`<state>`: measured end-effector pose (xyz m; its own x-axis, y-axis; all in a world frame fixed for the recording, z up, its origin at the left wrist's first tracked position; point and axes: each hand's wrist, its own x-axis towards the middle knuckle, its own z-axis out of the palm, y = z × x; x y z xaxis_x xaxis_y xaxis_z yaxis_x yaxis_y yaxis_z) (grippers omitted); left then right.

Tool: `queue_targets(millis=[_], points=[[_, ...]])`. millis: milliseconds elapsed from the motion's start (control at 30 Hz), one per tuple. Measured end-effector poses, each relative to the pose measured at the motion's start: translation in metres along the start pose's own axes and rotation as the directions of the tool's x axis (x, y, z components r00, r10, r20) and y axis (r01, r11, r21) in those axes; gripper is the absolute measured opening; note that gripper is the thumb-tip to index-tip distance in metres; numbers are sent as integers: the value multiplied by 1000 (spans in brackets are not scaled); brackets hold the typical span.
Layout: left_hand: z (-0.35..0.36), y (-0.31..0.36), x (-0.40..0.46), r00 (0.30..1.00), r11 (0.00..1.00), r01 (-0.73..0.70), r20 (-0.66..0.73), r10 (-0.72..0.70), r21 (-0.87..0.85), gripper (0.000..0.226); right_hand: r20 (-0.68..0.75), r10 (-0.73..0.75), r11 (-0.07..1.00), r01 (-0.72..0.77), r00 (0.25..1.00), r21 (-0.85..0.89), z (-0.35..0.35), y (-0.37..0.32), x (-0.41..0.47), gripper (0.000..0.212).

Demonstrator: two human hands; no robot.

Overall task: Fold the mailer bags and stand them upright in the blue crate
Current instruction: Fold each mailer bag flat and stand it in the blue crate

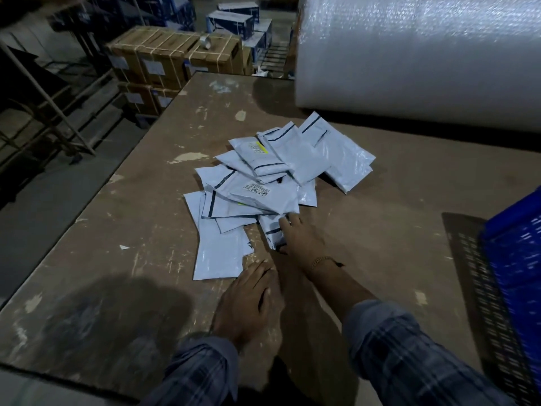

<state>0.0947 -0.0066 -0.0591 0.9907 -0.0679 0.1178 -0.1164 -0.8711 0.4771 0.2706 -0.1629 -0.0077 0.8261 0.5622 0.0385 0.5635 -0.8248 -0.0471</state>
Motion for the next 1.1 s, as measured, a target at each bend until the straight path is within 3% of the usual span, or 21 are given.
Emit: queue_targets(millis=[67,200,267,367,433,567,700,800,900,1000,1067,1100], points=[[-1,1,-2,1000,1000,12,-5,-12,-6,51,2,1,996,0,1000,-93,0,-1,9,67],[-3,2,-1,1000,1000,13,-16,-13,-17,50,-3,-23,994,23,1000,-110,-24,3,17,70],[-3,3,-1,999,1000,8,-31,-9,-28,49,-79,54,992,-44,995,120,-41,7,22,61],[-6,6,-2,998,998,53,-26,-54,-41,50,-158,234,805,-100,959,585,-69,18,18,36],[-8,7,-2,999,999,32,-32,-34,-40,50,-200,351,696,-112,915,709,-83,28,-1,35],[-9,6,-1,998,998,-24,-60,21,-59,50,-33,580,437,-276,814,856,-72,46,-64,47],[-5,1,-3,994,982,104,-5,-106,-156,52,47,718,383,-450,695,806,-43,66,-137,45],[-2,4,-14,977,994,110,-186,-109,-3,44,111,790,325,-566,603,758,-30,80,-185,38],[-3,37,-5,947,991,130,-293,-136,-38,34,146,837,277,-639,528,718,-23,81,-212,34],[-1,84,24,975,999,-30,-221,25,-17,43,6,854,434,-720,520,541,-25,71,-221,27],[10,106,49,982,993,-117,-143,121,33,53,-120,854,505,-751,507,425,-31,64,-216,34],[19,113,61,985,989,-135,-97,139,54,56,-177,826,558,-731,535,393,-34,60,-210,41]])
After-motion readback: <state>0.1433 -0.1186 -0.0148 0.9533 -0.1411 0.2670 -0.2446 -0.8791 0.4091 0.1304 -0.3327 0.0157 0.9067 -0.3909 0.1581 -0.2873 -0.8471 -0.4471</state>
